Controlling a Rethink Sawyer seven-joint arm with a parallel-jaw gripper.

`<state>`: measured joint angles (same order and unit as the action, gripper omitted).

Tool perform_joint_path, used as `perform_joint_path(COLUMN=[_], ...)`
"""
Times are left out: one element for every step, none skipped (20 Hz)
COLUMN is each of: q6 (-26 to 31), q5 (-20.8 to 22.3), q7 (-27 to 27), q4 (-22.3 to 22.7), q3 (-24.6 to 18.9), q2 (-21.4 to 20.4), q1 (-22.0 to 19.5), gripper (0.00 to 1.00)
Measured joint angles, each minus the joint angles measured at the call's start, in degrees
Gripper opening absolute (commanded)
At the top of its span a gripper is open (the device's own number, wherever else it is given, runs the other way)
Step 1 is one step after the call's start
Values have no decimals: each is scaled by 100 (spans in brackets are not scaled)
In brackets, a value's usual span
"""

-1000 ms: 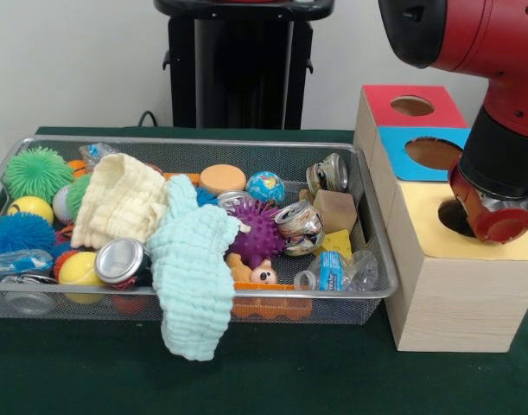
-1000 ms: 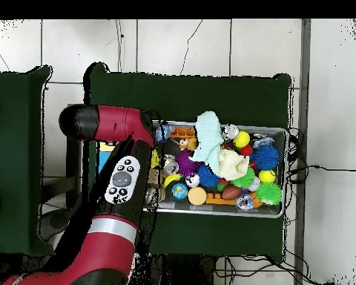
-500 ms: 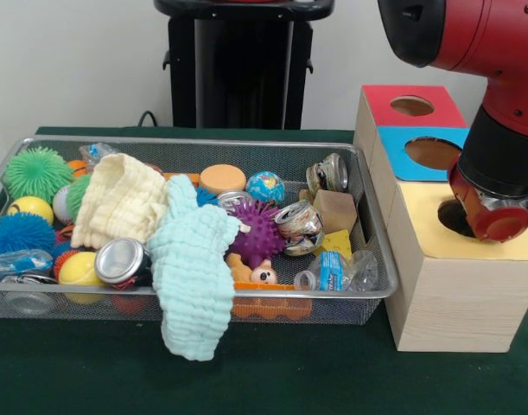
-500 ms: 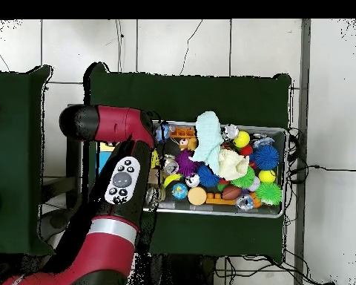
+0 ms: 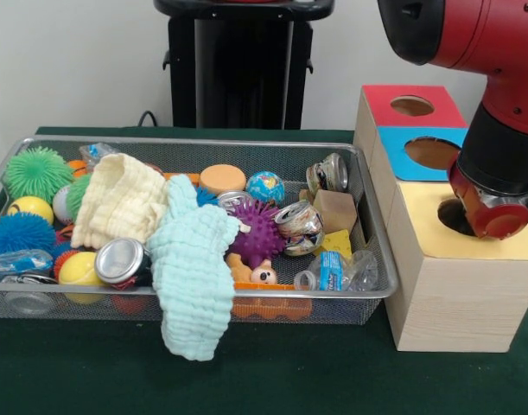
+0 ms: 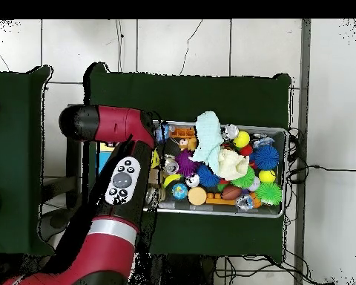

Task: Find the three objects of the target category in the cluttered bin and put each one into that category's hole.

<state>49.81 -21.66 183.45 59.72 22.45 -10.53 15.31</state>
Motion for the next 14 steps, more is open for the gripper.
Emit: perform_joint_path(q6=[11, 31, 63, 95, 140, 186, 208, 225, 242, 272, 312, 343, 412, 441], q5=[1, 2, 8, 12, 12, 14, 19, 22, 25, 30, 33, 33, 41, 45], q7=[0, 0, 0, 0, 0, 0, 0, 0, 0, 0, 0, 0, 0, 0], q4=[0, 0, 2, 2, 2, 2, 3, 3, 3, 5, 3, 1, -14, -21], q3=[0, 0, 1, 1, 1, 2, 2, 2, 2, 2, 3, 3, 4, 7], q2=[-8, -21, -34, -45, -62, -96, -115, -127, -139, -153, -169, -181, -218, -232], q1=[1, 1, 0, -1, -2, -6, -8, -10, -11, -12, -12, -13, -20, -22], gripper=[100, 100, 100, 100, 100, 100, 100, 100, 100, 100, 100, 100, 100, 100])
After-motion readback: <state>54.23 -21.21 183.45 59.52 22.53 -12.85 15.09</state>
